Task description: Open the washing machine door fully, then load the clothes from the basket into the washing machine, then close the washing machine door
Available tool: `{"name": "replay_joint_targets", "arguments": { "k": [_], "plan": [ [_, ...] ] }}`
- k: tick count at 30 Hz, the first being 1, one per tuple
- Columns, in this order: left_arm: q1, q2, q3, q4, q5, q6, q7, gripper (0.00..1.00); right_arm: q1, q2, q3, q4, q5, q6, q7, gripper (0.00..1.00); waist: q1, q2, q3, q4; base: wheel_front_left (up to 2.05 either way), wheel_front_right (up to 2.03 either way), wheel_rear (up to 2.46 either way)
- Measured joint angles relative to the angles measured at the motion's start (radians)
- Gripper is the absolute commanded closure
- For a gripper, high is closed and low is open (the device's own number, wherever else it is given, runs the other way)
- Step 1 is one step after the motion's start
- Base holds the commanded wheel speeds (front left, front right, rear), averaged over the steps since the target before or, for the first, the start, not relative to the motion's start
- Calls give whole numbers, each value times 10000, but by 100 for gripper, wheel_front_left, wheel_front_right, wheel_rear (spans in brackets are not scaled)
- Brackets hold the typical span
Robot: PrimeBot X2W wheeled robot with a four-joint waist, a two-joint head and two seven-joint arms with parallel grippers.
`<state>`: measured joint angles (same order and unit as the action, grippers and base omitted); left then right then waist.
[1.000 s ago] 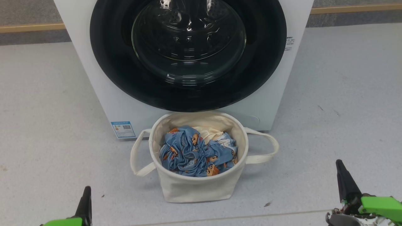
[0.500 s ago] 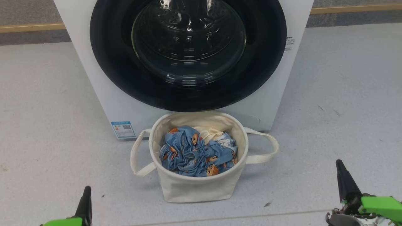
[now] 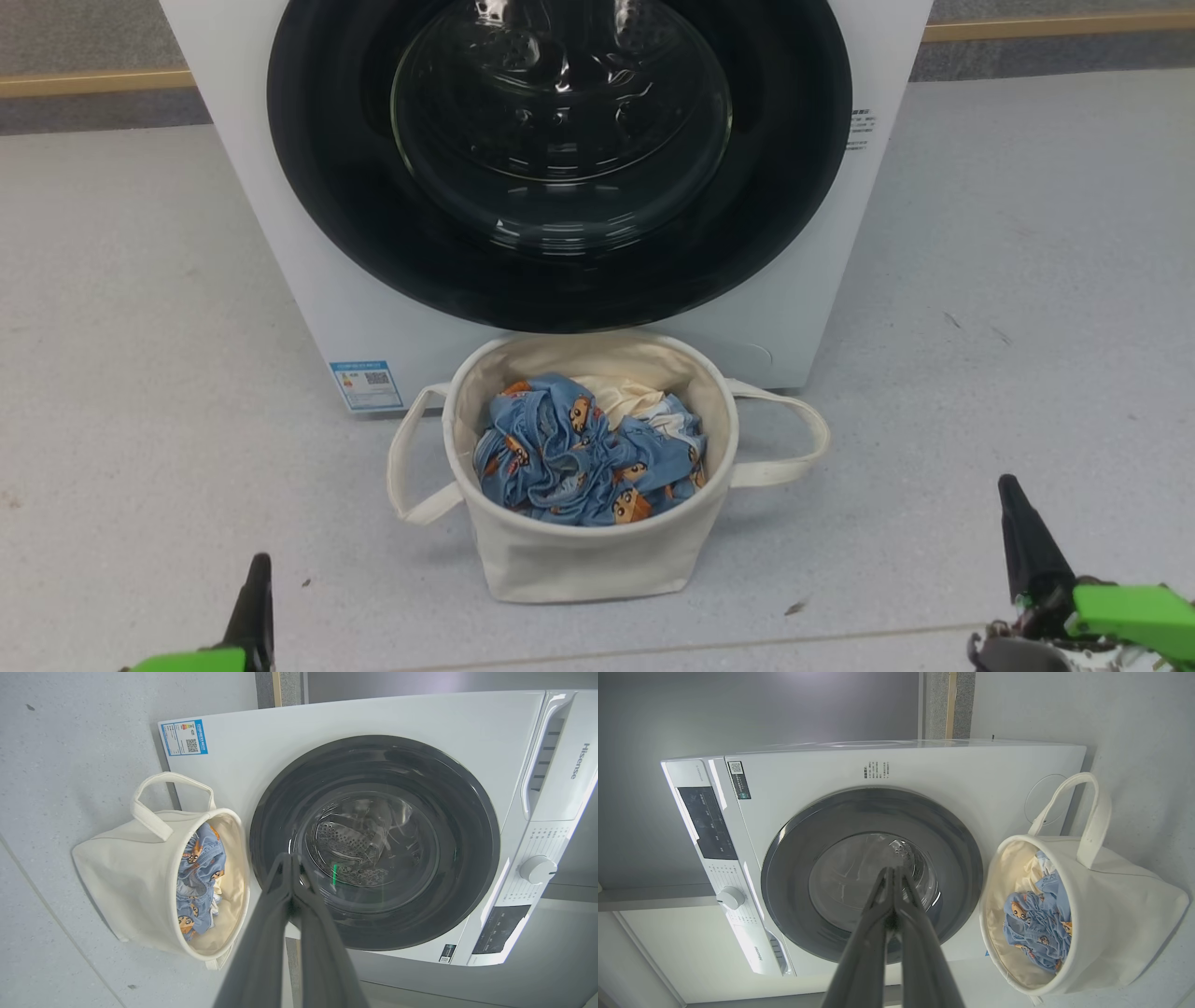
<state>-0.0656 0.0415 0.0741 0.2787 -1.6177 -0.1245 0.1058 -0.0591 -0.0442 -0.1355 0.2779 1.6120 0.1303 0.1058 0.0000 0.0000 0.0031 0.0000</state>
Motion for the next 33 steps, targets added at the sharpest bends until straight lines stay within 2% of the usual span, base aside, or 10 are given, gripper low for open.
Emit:
{"name": "replay_joint_targets", "arguments": {
  "k": [1,9,14,20,27,33],
  "plan": [
    [0,0,0,0,0,0,0,0,0,0,0,0,0,0,0,0,0,0,0,0,0,0,0],
    [642,-109,-104,805,-4,21,-15,0,595,90,44,920,0,0,-31,0,0,0,-3,7,0,0,0],
    [593,-107,-96,709,0,36,-107,0,593,90,188,884,0,0,-161,0,23,0,-29,35,0,0,0],
    [586,-98,-81,514,125,196,-242,0,508,90,295,840,-107,0,-305,0,3,0,-16,67,0,0,0],
    [546,-19,-90,299,548,238,-382,0,298,90,401,723,-692,0,-568,0,1,0,-33,95,0,0,0],
    [420,173,-174,90,1055,339,-545,0,155,88,508,656,-1699,0,-742,0,1,0,-44,121,0,0,0]
  ]
}}
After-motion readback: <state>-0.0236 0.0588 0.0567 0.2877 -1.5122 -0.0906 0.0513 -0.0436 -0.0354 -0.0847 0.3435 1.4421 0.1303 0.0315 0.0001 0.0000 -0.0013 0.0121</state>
